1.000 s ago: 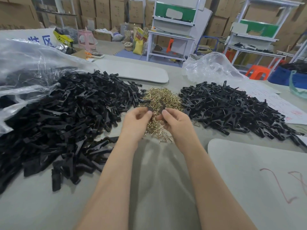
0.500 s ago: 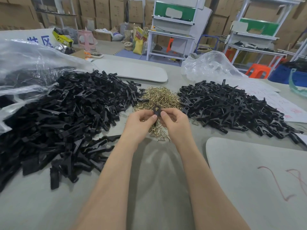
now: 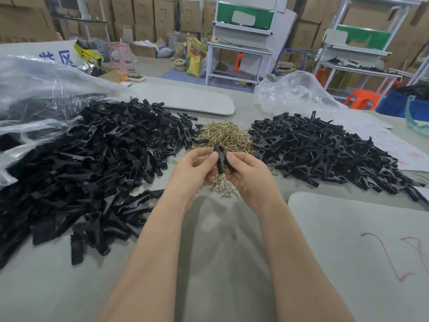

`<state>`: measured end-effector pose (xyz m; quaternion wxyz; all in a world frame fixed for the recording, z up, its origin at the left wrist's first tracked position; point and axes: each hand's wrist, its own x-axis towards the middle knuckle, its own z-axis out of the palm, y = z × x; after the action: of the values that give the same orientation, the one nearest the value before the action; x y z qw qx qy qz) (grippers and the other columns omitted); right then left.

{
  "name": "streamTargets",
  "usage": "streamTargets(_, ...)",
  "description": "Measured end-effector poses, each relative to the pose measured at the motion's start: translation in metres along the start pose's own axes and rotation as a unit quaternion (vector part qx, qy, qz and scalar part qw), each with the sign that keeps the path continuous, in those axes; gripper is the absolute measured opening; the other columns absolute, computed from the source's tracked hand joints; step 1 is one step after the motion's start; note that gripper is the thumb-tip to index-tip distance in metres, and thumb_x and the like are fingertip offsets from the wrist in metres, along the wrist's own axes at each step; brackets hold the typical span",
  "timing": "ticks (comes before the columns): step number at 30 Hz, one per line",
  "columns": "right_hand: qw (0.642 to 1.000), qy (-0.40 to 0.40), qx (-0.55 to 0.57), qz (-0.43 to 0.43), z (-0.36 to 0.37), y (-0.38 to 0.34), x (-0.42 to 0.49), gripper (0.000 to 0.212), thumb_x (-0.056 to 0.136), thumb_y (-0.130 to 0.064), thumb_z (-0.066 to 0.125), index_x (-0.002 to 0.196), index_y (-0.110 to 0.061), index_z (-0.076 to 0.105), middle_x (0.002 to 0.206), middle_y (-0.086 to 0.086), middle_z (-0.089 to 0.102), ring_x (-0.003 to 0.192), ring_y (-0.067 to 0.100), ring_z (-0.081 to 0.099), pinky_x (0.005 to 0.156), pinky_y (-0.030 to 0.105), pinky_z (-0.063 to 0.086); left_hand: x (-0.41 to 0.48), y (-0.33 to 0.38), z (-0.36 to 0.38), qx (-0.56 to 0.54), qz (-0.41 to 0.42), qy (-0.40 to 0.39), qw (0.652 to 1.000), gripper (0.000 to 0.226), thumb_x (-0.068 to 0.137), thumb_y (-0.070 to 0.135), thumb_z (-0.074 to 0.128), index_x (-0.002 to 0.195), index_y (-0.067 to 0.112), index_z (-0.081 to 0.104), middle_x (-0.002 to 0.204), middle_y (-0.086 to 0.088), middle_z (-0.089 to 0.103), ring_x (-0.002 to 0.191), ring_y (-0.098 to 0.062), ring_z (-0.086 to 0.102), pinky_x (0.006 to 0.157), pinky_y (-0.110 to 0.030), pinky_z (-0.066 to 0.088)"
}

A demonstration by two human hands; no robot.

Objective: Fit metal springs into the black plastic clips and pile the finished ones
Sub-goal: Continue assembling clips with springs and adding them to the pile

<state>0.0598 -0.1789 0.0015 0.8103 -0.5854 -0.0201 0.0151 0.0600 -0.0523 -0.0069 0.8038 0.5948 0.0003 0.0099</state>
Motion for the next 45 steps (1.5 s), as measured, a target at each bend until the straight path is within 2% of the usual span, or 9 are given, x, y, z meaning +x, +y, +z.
streamTargets(9,0.995,0.0,0.058,0.082,-0.003,-0.005,-0.001,0.013,0.091,-0.017,0.06,0.088,-0.004,0.059,0.067,0.005,0.063,0.051,0.008,0.054,0.052,0.015,0.048,-0.002,0.008,-0.002,-0.094,-0.029,-0.068,0.993,0.008,0.087,0.005,0.06,0.095,0.005,0.062,0.076,-0.001,0.071,0.069,-0.006,0.068,0.067,-0.014,0.053)
streamTargets(12,0.988,0.073,-0.134,-0.014,-0.003,0.005,0.002,0.028,0.09,-0.033,0.062,0.099,-0.006,0.06,0.079,0.002,0.068,0.063,0.006,0.062,0.059,0.014,0.049,0.001,0.013,-0.009,-0.239,-0.045,0.03,0.969,0.011,0.085,0.003,0.062,0.095,0.0,0.061,0.083,-0.006,0.07,0.075,-0.008,0.069,0.066,-0.014,0.053)
streamTargets(15,0.859,0.052,-0.506,-0.064,-0.002,0.022,0.004,0.044,0.087,-0.041,0.064,0.12,-0.012,0.059,0.11,0.002,0.062,0.096,0.011,0.058,0.082,0.02,0.047,0.004,0.016,-0.017,-0.371,-0.062,0.109,0.92,0.004,0.086,0.001,0.062,0.088,-0.003,0.062,0.083,-0.01,0.067,0.079,-0.012,0.068,0.061,-0.015,0.056)
streamTargets(18,0.772,0.015,-0.633,-0.046,0.004,0.036,0.006,0.044,0.088,-0.035,0.064,0.126,-0.015,0.054,0.124,0.008,0.051,0.113,0.024,0.049,0.1,0.035,0.039,0.004,0.017,-0.018,-0.415,-0.088,0.128,0.896,0.002,0.087,-0.003,0.061,0.086,-0.005,0.062,0.091,-0.015,0.063,0.086,-0.017,0.066,0.071,-0.022,0.058)
streamTargets(23,0.786,0.041,-0.604,-0.124,0.008,0.038,0.008,0.029,0.093,-0.023,0.057,0.12,-0.012,0.058,0.119,0.007,0.059,0.11,0.022,0.052,0.092,0.031,0.036,0.003,0.014,-0.02,-0.436,-0.135,0.111,0.883,0.006,0.086,-0.005,0.06,0.091,-0.003,0.061,0.099,-0.019,0.06,0.089,-0.022,0.067,0.069,-0.022,0.058)
streamTargets(32,0.905,0.105,-0.386,-0.144,-0.001,0.031,0.01,0.021,0.089,-0.011,0.063,0.11,-0.011,0.065,0.102,0.0,0.068,0.091,0.006,0.06,0.079,0.01,0.045,0.006,0.007,-0.018,-0.369,-0.18,0.087,0.908,0.022,0.087,0.011,0.064,0.109,0.009,0.06,0.083,-0.005,0.059,0.075,-0.01,0.053,0.074,-0.021,0.049)
streamTargets(36,0.946,0.098,-0.288,-0.115,-0.002,0.027,0.01,0.017,0.09,-0.001,0.058,0.104,-0.007,0.066,0.099,0.009,0.07,0.091,0.016,0.067,0.08,0.026,0.056,0.007,0.009,-0.017,-0.387,-0.177,0.085,0.901,0.006,0.088,0.003,0.061,0.094,0.003,0.06,0.087,-0.01,0.058,0.081,-0.013,0.059,0.076,-0.023,0.057)
streamTargets(42,0.861,0.062,-0.484,-0.139,-0.003,0.029,0.008,0.043,0.094,-0.001,0.043,0.135,-0.012,0.047,0.134,0.004,0.054,0.124,0.015,0.048,0.103,0.021,0.032,0.003,0.011,-0.016,-0.431,-0.166,0.058,0.885,0.017,0.086,-0.004,0.059,0.103,-0.003,0.057,0.106,-0.02,0.058,0.09,-0.023,0.066,0.073,-0.027,0.058)
streamTargets(45,0.814,0.1,-0.555,-0.138,-0.008,0.025,0.009,0.034,0.092,-0.02,0.057,0.125,-0.013,0.054,0.126,0.007,0.051,0.12,0.021,0.045,0.099,0.024,0.031,0.004,0.011,-0.017,-0.449,-0.168,0.054,0.876,0.018,0.088,-0.002,0.057,0.106,-0.002,0.055,0.106,-0.02,0.06,0.089,-0.023,0.066,0.073,-0.027,0.058)
